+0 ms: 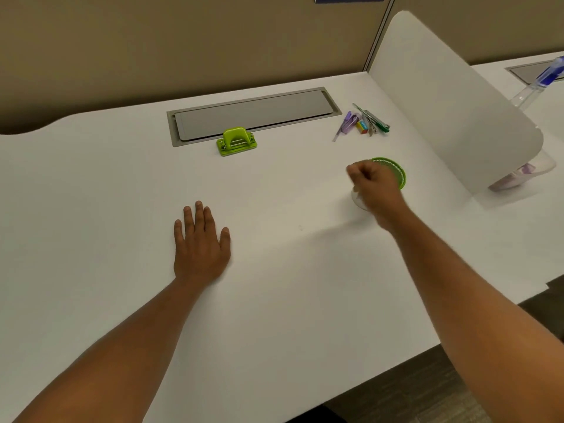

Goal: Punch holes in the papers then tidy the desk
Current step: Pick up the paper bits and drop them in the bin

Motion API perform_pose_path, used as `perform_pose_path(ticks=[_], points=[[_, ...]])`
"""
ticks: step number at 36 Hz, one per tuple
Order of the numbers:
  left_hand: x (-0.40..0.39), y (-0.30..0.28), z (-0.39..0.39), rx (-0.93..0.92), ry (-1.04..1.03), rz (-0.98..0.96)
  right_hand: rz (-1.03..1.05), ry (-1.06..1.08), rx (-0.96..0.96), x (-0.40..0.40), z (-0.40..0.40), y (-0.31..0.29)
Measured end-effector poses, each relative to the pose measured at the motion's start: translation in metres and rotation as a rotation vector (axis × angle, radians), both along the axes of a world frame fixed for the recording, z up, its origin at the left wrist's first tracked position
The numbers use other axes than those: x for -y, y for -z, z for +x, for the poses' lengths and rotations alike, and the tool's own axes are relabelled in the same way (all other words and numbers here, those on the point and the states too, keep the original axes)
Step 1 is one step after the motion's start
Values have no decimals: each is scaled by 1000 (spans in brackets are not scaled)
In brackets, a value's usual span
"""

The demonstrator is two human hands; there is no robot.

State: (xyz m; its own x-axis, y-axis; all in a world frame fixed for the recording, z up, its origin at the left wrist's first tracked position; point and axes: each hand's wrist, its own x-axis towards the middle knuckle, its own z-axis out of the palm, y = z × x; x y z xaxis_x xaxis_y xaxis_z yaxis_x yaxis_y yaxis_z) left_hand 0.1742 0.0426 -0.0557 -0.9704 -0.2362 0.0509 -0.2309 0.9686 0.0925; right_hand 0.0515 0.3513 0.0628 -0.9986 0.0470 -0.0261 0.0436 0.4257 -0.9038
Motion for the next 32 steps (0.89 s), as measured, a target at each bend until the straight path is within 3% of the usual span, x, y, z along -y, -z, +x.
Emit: perform_pose_path(ticks=[4,16,28,32], points=[[0,0,-2,24,-12,9,-8,154,-47,-39,-16,-23],[4,8,-3,24,-12,6,642,142,-70,-65,-34,-18],[4,8,-4,12,-9,-7,776,134,-136,-53,-27,-16],[4,7,-3,10,-7,-15,685,-38,-224,-26,-9,-5]])
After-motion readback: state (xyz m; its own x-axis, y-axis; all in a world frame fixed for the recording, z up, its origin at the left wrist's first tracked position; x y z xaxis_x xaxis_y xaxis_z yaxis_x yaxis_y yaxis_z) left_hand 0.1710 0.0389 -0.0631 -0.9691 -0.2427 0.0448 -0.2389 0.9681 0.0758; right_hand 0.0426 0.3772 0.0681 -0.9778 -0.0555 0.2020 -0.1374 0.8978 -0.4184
